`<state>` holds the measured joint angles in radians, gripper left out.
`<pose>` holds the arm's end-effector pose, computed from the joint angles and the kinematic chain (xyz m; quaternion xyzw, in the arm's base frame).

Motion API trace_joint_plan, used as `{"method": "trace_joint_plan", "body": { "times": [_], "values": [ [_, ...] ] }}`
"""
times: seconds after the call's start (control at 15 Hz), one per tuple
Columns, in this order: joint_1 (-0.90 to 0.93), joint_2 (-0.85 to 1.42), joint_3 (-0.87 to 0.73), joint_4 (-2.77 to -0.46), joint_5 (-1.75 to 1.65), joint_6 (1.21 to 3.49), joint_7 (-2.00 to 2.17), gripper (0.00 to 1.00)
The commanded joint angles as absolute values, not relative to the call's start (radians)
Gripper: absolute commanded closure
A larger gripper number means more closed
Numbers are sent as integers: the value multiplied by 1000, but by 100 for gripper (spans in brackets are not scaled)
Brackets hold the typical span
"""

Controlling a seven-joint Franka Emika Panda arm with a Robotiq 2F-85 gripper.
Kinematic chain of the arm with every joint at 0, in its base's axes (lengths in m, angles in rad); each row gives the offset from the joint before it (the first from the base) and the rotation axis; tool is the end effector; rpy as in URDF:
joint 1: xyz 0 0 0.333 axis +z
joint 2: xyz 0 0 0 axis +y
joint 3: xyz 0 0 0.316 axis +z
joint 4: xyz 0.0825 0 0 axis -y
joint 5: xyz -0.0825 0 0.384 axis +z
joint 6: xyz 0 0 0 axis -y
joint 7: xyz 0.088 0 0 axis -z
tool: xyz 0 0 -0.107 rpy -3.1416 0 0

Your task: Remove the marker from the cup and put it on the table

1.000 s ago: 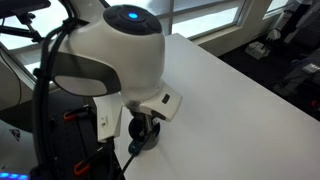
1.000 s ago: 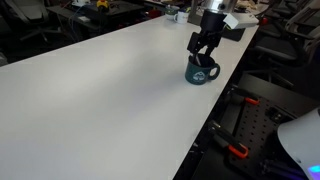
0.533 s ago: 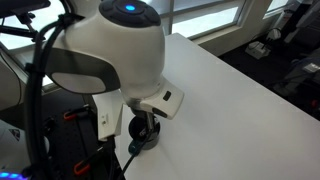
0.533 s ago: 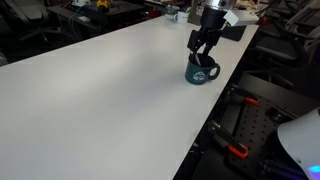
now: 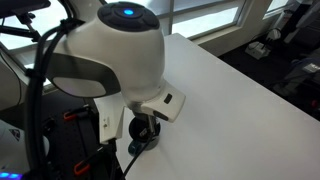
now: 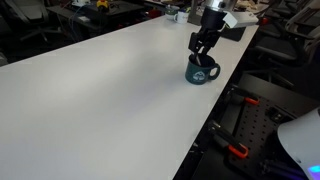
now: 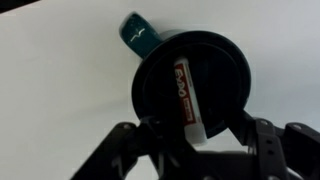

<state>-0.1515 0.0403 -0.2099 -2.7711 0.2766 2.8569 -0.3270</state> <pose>0.3579 -0.1523 0.2058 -0.9880 0.1482 -0.0348 0.0275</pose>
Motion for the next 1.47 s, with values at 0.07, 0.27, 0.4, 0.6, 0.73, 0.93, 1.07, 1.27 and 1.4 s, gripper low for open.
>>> {"method": "trace_joint_plan", "body": {
  "times": [0.07,0.27,0.4,0.6,0.73,0.93,1.07,1.27,1.4],
  "values": [
    [-149,73,-206,-2780,281,2899,-339,33],
    [-146,92,-203,-2781,280,2905,-337,35],
    [-147,98,-199,-2780,287,2896,-345,40],
    [-149,93,-201,-2779,287,2884,-344,52],
    [-151,90,-203,-2778,290,2881,-347,60],
    [-154,92,-203,-2776,296,2876,-352,71],
    [-156,88,-202,-2775,301,2870,-356,71],
    [-160,77,-203,-2776,309,2857,-365,93],
    [-160,64,-208,-2783,303,2853,-354,98]
  ]
}}
